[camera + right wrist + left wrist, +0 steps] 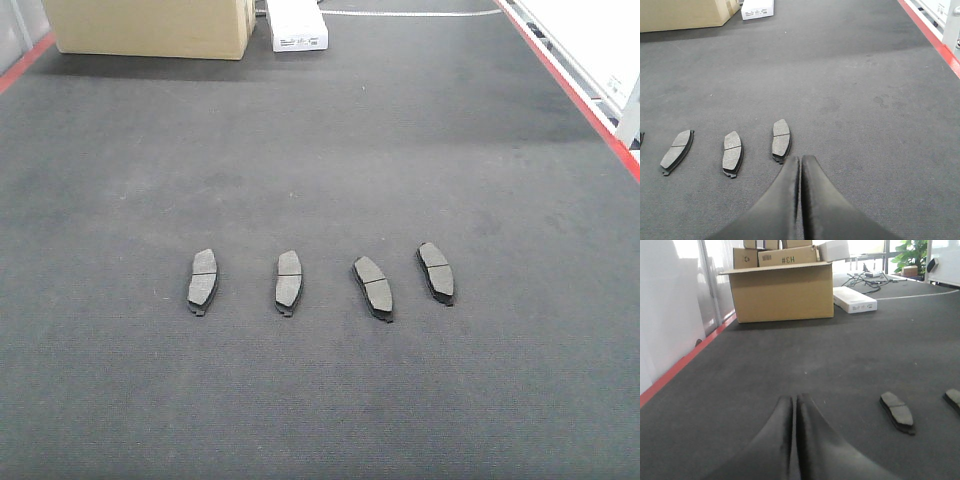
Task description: Move and align brake pads A on conveyor
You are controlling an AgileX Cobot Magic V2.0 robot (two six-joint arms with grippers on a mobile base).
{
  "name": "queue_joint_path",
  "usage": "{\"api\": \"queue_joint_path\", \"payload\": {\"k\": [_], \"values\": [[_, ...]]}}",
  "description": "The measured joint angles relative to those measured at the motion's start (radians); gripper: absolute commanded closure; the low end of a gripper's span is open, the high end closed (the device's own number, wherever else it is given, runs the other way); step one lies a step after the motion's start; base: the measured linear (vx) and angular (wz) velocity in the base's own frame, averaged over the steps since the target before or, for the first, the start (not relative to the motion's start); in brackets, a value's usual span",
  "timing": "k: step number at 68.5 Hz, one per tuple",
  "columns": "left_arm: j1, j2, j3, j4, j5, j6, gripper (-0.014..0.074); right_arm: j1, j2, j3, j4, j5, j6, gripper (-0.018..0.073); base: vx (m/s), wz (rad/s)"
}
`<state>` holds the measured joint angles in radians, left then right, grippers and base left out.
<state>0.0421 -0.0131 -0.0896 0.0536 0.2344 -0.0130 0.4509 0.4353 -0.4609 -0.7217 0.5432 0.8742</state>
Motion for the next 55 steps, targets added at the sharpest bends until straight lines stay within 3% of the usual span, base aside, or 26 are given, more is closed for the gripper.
{"api": "queue_joint_path", "payload": {"k": [17, 55], "values": [[0.000, 0.000, 0.113, 0.000, -0.130, 0.000, 0.0603, 0.000, 0.000, 0.000, 0.000, 0.000, 0.000, 0.0569, 0.00, 0.00], [0.000, 0.000, 0.113, 0.000, -0.092, 0.000, 0.0603, 0.000, 0.000, 0.000, 0.000, 0.000, 0.000, 0.0569, 0.00, 0.00]]}}
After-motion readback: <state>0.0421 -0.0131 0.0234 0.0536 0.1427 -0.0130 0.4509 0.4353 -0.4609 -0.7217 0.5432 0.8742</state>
